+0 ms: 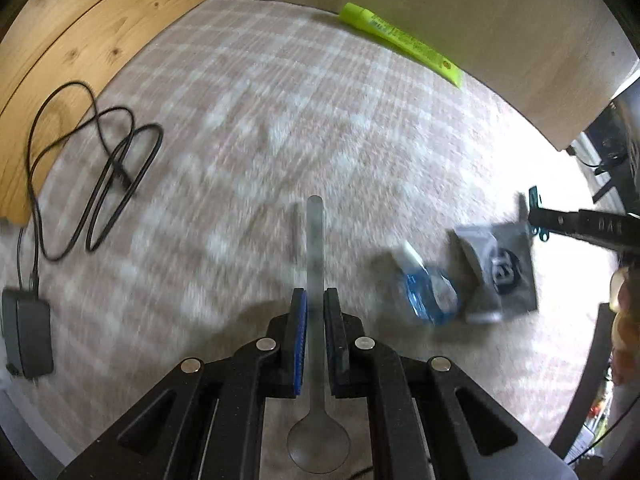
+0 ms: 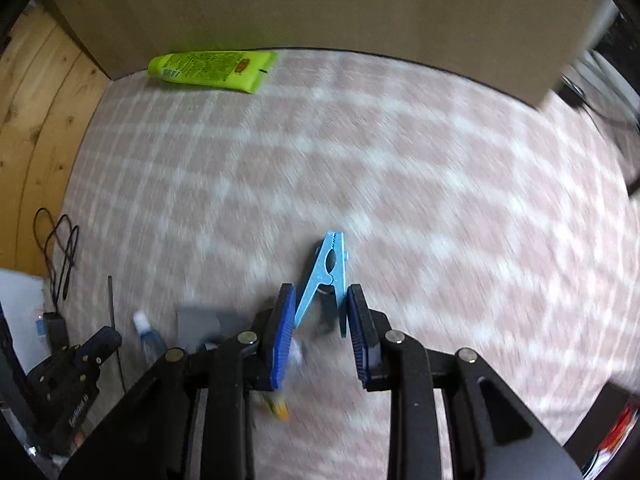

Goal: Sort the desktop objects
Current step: 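Carry the spoon and blue clothespin over the black bin with both grippers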

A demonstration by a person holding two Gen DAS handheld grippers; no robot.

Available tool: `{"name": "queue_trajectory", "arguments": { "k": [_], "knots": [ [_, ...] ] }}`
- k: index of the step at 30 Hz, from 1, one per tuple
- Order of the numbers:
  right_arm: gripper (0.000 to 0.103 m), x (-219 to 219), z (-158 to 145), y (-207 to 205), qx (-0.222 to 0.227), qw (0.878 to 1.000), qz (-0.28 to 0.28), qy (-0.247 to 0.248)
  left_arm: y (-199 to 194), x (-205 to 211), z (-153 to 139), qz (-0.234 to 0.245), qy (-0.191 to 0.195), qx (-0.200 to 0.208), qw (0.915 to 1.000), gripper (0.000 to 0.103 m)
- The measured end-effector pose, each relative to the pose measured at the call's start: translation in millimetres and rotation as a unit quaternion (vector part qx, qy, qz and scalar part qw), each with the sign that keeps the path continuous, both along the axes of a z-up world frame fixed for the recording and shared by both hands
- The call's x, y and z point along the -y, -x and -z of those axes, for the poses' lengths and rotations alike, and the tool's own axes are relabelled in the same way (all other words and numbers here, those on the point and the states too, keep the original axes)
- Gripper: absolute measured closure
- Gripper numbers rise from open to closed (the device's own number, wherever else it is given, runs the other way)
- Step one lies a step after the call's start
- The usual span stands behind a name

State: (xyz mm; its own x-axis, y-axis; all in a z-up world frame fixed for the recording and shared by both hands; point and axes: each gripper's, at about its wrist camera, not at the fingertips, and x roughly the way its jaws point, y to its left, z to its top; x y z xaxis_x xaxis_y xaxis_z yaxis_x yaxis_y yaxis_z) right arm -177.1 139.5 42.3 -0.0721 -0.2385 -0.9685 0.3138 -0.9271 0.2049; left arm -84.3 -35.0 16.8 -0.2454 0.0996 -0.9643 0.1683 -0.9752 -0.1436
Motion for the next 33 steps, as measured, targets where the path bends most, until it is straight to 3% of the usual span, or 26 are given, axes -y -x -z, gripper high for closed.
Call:
{"name": "queue_trajectory", "arguments": {
  "k": [6,13,17,24,33],
  "knots": [
    [0.078,-49.0,-32.1,-32.7,-0.022,0.999,0.015,0.026,-21.6,-13.7,-29.6,0.009,0.001,-0.030,0.9995,0.095],
    [0.078,-106.9,-79.1,-64.9,-0.054,0.997,0.038,0.046,-41.6,-65.8,-61.4,0.055,0.004,-0.061,0.9966,0.095],
    [0.078,-145.1,-89.1,-92.2,-0.069,0.994,0.064,0.054,-12.1,-104.9,-76.1,0.095,-0.004,-0.074,0.9927,0.095],
    [0.077,-240.6,-104.7,-149.1,-0.095,0.985,0.132,0.054,-29.9,-187.2,-105.0,0.197,-0.024,-0.090,0.9760,0.095],
    [0.077,-368.5,-114.0,-211.8,-0.108,0.967,0.229,0.021,-80.3,-339.4,-113.7,0.331,-0.050,-0.090,0.9379,0.095]
  ]
}}
